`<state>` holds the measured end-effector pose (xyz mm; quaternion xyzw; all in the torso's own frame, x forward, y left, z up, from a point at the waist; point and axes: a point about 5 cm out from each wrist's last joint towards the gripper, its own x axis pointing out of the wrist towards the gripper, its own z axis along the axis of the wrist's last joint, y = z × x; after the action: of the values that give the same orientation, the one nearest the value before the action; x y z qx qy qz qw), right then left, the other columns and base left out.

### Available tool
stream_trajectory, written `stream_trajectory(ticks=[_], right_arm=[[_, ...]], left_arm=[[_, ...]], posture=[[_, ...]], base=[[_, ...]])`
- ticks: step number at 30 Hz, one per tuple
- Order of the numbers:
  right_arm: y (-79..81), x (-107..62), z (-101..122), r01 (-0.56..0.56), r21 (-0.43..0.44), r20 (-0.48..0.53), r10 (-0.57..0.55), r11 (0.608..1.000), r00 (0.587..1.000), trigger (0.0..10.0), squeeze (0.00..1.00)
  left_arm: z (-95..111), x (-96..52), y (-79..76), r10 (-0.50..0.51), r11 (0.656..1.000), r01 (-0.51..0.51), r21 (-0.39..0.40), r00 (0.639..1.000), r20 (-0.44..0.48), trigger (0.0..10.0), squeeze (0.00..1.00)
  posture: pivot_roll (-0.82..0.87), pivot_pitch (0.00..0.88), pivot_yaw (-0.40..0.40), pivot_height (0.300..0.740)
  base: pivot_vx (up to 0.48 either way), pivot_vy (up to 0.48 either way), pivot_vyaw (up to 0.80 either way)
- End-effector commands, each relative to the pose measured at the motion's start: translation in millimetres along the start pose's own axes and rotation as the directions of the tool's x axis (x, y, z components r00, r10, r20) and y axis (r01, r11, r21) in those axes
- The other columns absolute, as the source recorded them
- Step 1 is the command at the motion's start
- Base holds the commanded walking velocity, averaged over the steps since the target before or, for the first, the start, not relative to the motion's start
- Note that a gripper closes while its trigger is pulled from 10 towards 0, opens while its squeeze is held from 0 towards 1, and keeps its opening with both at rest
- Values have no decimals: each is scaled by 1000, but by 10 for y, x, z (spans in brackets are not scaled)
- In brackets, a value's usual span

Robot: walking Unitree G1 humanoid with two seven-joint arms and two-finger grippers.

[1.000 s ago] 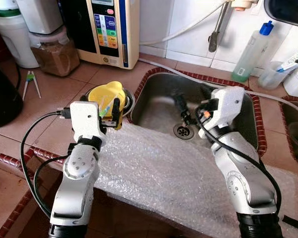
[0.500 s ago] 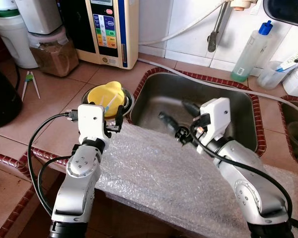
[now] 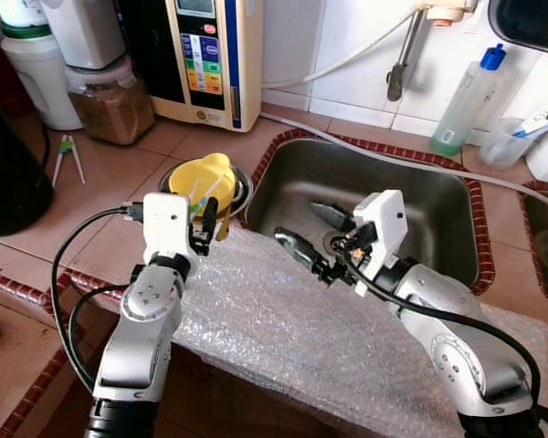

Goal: Kitchen organization

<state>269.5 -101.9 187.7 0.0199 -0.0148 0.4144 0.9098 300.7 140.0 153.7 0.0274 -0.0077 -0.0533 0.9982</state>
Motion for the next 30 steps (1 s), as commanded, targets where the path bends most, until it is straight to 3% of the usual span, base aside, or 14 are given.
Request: stream_trajectory(ticks=[1,15,20,30], right_arm=[[6,6,-27,-14,1,-17,14,1000,1000,10000,0],[89,43,-89,-124,2,-56,124,992,991,10000,0],[122,39,-63,-160,62,-29,162,985,986,10000,0],[151,4,-126,-185,65,-59,188,981,980,10000,0]], left_arm=[[-11,30,-13,-16,1000,16,1,1000,-17,0,0],[-37,61,-51,2,1000,-2,-13,1000,-21,0,0],[-43,63,-53,10,1000,-10,-17,1000,-21,0,0],[-35,73,-49,1,1000,-1,-9,1000,-23,0,0]], posture=[[-71,25,2,740],[-48,0,-40,740],[-48,0,-37,740],[-49,2,-24,740]], base=[[0,0,0],[0,0,0],[0,0,0],[0,0,0]])
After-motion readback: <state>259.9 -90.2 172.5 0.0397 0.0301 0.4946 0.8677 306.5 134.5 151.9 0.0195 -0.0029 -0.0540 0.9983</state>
